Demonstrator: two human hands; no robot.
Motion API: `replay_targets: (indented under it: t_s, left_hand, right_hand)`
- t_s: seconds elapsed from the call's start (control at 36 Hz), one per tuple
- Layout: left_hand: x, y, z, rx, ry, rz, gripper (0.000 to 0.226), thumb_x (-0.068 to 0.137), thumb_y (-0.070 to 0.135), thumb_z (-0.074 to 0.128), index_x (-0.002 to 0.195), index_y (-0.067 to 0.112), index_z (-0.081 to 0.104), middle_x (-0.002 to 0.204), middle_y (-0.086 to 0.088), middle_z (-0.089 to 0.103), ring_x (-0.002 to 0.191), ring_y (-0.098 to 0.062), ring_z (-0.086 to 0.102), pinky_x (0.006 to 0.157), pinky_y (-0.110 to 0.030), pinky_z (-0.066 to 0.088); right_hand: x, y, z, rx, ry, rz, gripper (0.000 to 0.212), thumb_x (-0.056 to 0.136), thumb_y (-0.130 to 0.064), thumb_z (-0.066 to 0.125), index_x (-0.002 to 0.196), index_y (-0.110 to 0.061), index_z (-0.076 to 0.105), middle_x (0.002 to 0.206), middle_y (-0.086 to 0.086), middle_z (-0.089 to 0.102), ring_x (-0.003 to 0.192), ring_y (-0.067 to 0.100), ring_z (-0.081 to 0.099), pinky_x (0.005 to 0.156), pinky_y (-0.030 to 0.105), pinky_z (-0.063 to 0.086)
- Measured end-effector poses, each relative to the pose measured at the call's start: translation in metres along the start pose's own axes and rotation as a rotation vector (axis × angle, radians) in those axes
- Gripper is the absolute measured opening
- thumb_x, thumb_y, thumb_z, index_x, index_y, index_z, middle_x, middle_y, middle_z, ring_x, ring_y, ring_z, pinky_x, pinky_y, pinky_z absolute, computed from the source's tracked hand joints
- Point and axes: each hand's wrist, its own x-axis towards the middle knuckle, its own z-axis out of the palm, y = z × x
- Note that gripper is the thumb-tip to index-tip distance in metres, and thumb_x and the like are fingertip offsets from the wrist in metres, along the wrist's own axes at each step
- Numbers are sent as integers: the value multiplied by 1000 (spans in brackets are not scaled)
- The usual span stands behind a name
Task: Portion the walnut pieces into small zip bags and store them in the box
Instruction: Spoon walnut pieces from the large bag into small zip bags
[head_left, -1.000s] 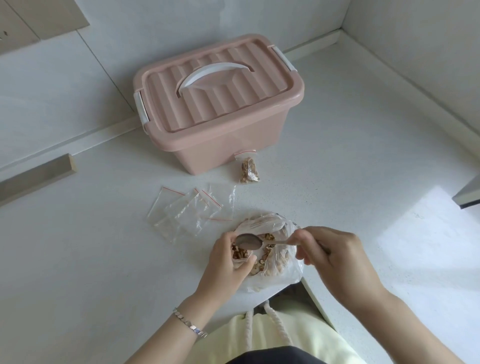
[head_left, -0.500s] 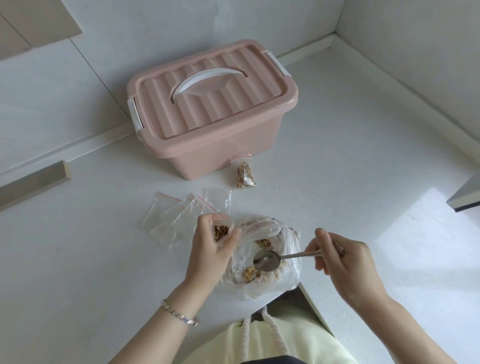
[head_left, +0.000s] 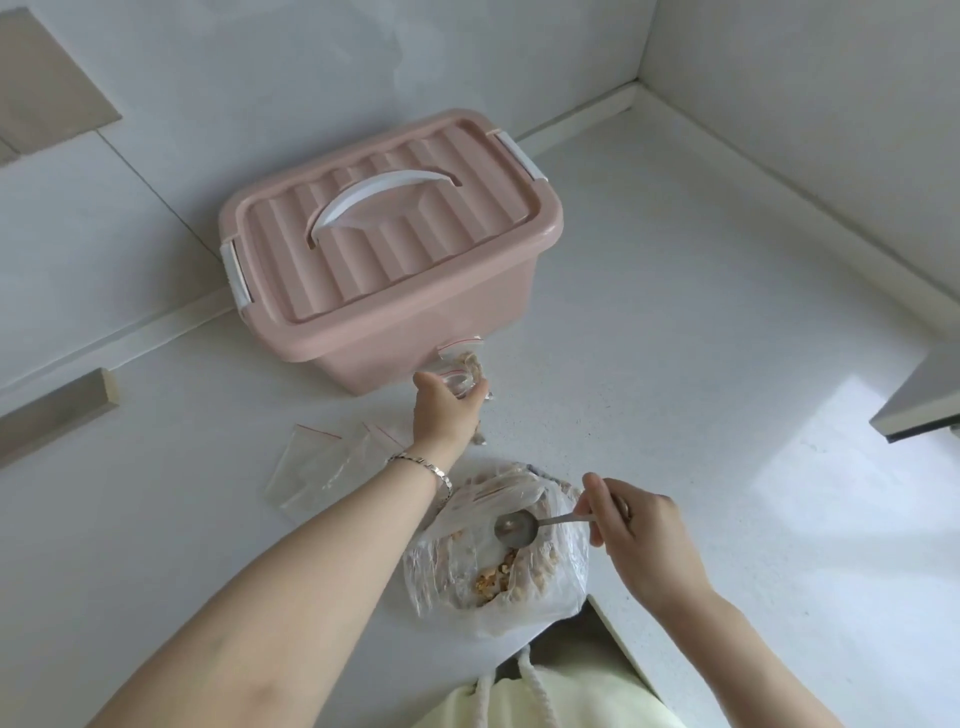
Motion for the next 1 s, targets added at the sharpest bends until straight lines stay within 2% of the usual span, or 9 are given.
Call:
replay_targets:
  t_s: [0.11,0.22,0.42,0.5,0.61,0.72,0.81,0.89,1.0]
  left_hand:
    - [10,11,10,2,25,6,51,81,26,69,113,3,37,115,-10,54,99,-23,56,74,-19,37]
    - [12,15,11,11,7,44,48,77,5,71,111,6,38,81,6,45,62,4,51,54,-4,38]
    - [16,-7,8,74,-39,42,63,72,14,77,123,9,41,108,-3,53,94,-18,52,75,-18,35]
    - [18,-7,7,84,-23,88,61,71,10,77,122,11,42,107,-5,55,89,-17,53,74,-21,37]
    - [17,-13,1,58,-10,172,61,76,3,71,127,13,39,117,-5,49,102,-15,54,86,-29,48]
    - [0,-36,-23,311,99,281,45,83,11,64,124,6,46,123,-11,47,115,-24,46,92,-31,39]
    - [-14,-61,-45,560,123,184,46,82,19,65,122,7,48,125,-14,48,116,-33,43,92,-41,38]
    - [-22,-84,-63,668,81,17,48,81,29,65,121,9,47,123,-14,50,114,-34,42,86,-41,39]
    - [-26,-104,-75,641,19,-104,49,81,32,65,121,10,45,121,-10,51,116,-31,43,89,-39,38]
  right_hand:
    - [1,1,-1,18,4,17,38,93,-37,40,60,-27,58,46,-7,53,43,1,50,45,15,35]
    - [2,1,-4,50,23,26,37,94,-33,42,60,-29,56,45,-8,51,41,0,48,43,13,33]
    - [6,3,-7,59,26,22,38,93,-33,43,66,-19,65,45,-6,52,42,1,50,43,14,32]
    - [7,3,-7,36,19,9,41,93,-36,42,68,-15,67,46,-6,52,42,2,50,43,15,31]
    - [5,3,-6,10,15,-3,40,92,-37,42,66,-18,66,45,-6,52,42,3,49,43,15,31]
    - [3,3,-4,-2,15,-10,42,93,-36,43,65,-14,65,45,-4,53,41,5,47,43,16,30]
    - [0,0,-3,-2,6,-24,51,89,-47,38,64,-11,64,48,2,56,41,7,45,45,21,33]
    - [-1,-3,-2,2,3,-30,57,83,-55,32,63,-11,64,49,2,57,40,7,44,44,21,33]
    - [-2,-5,1,-40,8,-52,46,91,-41,42,62,-13,64,50,5,58,41,7,44,44,21,33]
